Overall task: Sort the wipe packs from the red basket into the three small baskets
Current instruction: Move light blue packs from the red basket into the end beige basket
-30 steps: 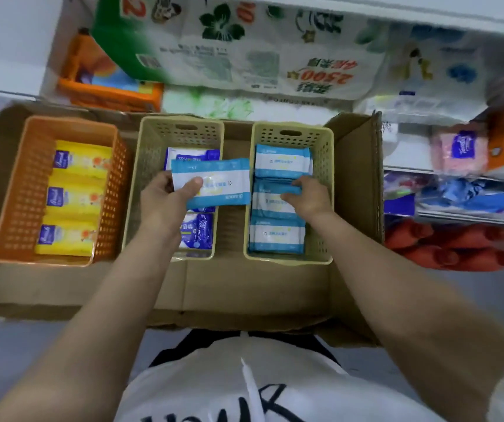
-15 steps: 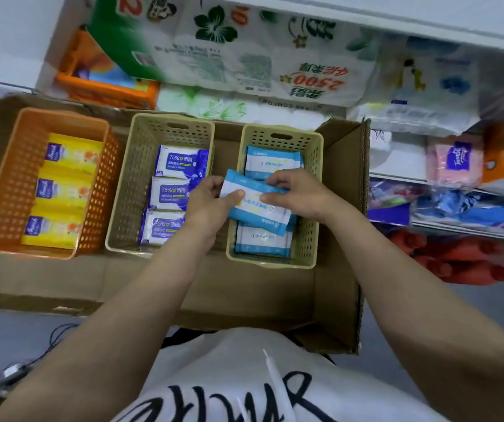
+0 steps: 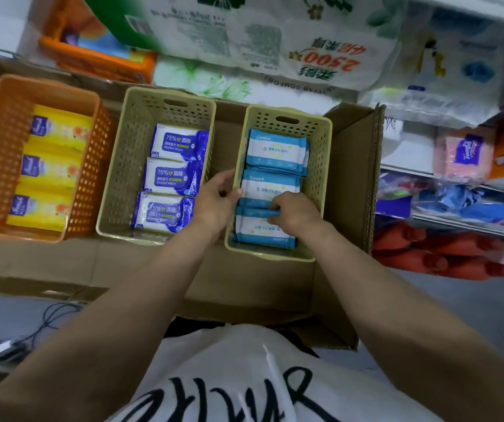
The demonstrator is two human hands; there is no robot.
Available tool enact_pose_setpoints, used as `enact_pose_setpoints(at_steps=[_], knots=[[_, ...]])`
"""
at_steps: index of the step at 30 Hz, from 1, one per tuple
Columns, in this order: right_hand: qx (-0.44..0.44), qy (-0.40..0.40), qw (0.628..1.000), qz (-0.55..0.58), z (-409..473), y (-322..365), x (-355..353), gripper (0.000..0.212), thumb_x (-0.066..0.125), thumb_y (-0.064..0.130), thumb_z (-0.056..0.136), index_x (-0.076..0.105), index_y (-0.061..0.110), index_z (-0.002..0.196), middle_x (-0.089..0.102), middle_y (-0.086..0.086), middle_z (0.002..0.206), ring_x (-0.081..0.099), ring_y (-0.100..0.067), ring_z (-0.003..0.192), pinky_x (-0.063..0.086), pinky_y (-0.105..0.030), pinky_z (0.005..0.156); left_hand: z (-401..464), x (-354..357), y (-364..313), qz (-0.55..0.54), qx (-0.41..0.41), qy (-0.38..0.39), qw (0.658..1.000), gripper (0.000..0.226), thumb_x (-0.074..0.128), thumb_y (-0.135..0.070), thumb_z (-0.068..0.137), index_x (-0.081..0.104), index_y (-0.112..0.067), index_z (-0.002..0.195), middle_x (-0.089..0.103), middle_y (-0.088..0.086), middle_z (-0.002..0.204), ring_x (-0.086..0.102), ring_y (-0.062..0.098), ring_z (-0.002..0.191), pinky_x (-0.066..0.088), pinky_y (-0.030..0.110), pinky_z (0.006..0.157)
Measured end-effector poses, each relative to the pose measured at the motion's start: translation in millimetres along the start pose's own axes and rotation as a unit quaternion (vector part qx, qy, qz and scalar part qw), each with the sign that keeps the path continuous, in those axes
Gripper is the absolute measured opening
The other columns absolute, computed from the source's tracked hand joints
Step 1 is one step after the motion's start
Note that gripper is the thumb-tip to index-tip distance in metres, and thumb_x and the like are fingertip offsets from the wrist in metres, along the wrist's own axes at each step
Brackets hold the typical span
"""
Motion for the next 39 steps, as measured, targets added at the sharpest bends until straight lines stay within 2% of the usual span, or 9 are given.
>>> enact_pose_setpoints(at_steps=[7, 16, 21, 25, 28, 30, 32, 35, 39], knots=[[-0.004, -0.057, 0.998, -0.028, -3.3, -0.7, 6.7, 0.031, 0.072, 0.034, 0.086, 0.06, 0.021, 0.111, 0.065, -0.004, 0.112, 0.06, -0.023, 0.103, 0.048, -0.03, 0.075, 1.6, -0.4, 2.5, -0.032, -0.016, 0.022, 0.999, 0.042, 0.061, -0.014, 0.096, 0.055, -0.028, 0.135, 0.06, -0.005, 0.116, 0.055, 0.015, 0.114, 0.051, 0.023, 0.074], [-0.025, -0.083, 0.995, -0.058, -3.8, -0.6, 11.3, 0.037, 0.068, 0.035, 0.089, 0.06, 0.015, 0.12, 0.056, -0.007, 0.12, 0.045, -0.024, 0.12, 0.045, -0.036, 0.096, -1.2, 1.4, 3.3, -0.035, -0.011, 0.013, 0.999, 0.041, 0.059, -0.012, 0.097, 0.056, -0.026, 0.135, 0.064, -0.01, 0.101, 0.061, 0.004, 0.095, 0.052, 0.012, 0.058], [-0.013, -0.025, 0.999, -0.041, -3.3, 2.4, 3.0, 0.033, 0.07, 0.033, 0.088, 0.062, 0.016, 0.115, 0.063, -0.006, 0.118, 0.056, -0.022, 0.109, 0.047, -0.029, 0.079, -3.4, 2.0, 4.2, -0.015, -0.008, -0.006, 1.0, 0.041, 0.06, -0.014, 0.097, 0.056, -0.023, 0.136, 0.065, 0.004, 0.121, 0.06, 0.016, 0.11, 0.052, 0.024, 0.081], [0.052, -0.05, 0.991, 0.112, -12.5, -1.4, -21.4, 0.029, 0.069, 0.032, 0.09, 0.07, 0.015, 0.114, 0.068, -0.003, 0.102, 0.064, -0.019, 0.09, 0.053, -0.033, 0.079, -16.0, -4.1, 0.6, 0.029, 0.035, -0.051, 0.998, 0.044, 0.066, -0.025, 0.093, 0.056, -0.018, 0.135, 0.062, 0.0, 0.123, 0.056, 0.009, 0.108, 0.046, 0.024, 0.091], [0.101, -0.078, 0.892, 0.434, -30.6, -5.8, -35.0, 0.006, 0.07, 0.023, 0.091, 0.067, 0.018, 0.09, 0.072, -0.004, 0.099, 0.068, -0.013, 0.078, 0.059, -0.032, 0.07, -31.3, -6.1, -13.1, 0.048, 0.109, -0.107, 0.987, 0.048, 0.07, -0.028, 0.089, 0.056, -0.014, 0.133, 0.06, 0.0, 0.125, 0.059, 0.009, 0.108, 0.048, 0.024, 0.093], [0.083, -0.038, 0.808, 0.582, -42.2, 2.8, -38.0, 0.008, 0.069, 0.016, 0.092, 0.065, 0.013, 0.098, 0.073, -0.007, 0.101, 0.072, -0.011, 0.075, 0.058, -0.025, 0.062, -35.5, -3.6, -24.1, 0.03, 0.112, -0.092, 0.989, 0.048, 0.072, -0.028, 0.088, 0.058, -0.011, 0.13, 0.064, -0.001, 0.12, 0.061, 0.009, 0.104, 0.049, 0.023, 0.091], [0.065, -0.004, 0.771, 0.634, -48.1, 11.2, -35.9, 0.021, 0.071, 0.013, 0.09, 0.063, 0.009, 0.109, 0.074, -0.009, 0.101, 0.074, -0.013, 0.076, 0.057, -0.023, 0.062, -36.1, 2.3, -33.6, 0.001, 0.097, -0.025, 0.995, 0.041, 0.072, -0.02, 0.088, 0.061, -0.009, 0.127, 0.069, 0.004, 0.115, 0.065, 0.013, 0.101, 0.053, 0.029, 0.09], [0.077, -0.086, 0.822, 0.558, -53.3, 14.9, -42.6, 0.026, 0.077, 0.023, 0.086, 0.064, 0.016, 0.107, 0.073, -0.001, 0.105, 0.072, -0.015, 0.092, 0.058, -0.027, 0.073, -34.0, -2.8, -40.7, -0.027, 0.072, -0.004, 0.997, 0.037, 0.07, -0.007, 0.088, 0.063, -0.007, 0.125, 0.07, 0.011, 0.116, 0.067, 0.018, 0.103, 0.055, 0.035, 0.092], [-0.02, -0.262, 0.902, 0.342, -59.2, 6.4, -75.0, 0.078, 0.079, 0.032, 0.082, 0.037, 0.023, 0.147, 0.047, 0.0, 0.141, 0.045, -0.014, 0.13, 0.041, -0.032, 0.106, -25.9, -18.2, -36.7, 0.051, 0.039, 0.029, 0.998, 0.03, 0.071, -0.015, 0.088, 0.068, -0.01, 0.118, 0.072, 0.008, 0.11, 0.068, 0.022, 0.103, 0.054, 0.044, 0.095]])
Point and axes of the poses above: each hand's wrist, its own z-axis towards the middle knuckle, its own x-axis out of the palm, y = z × x, the point moved 4 cm from there along z, towards the middle knuckle
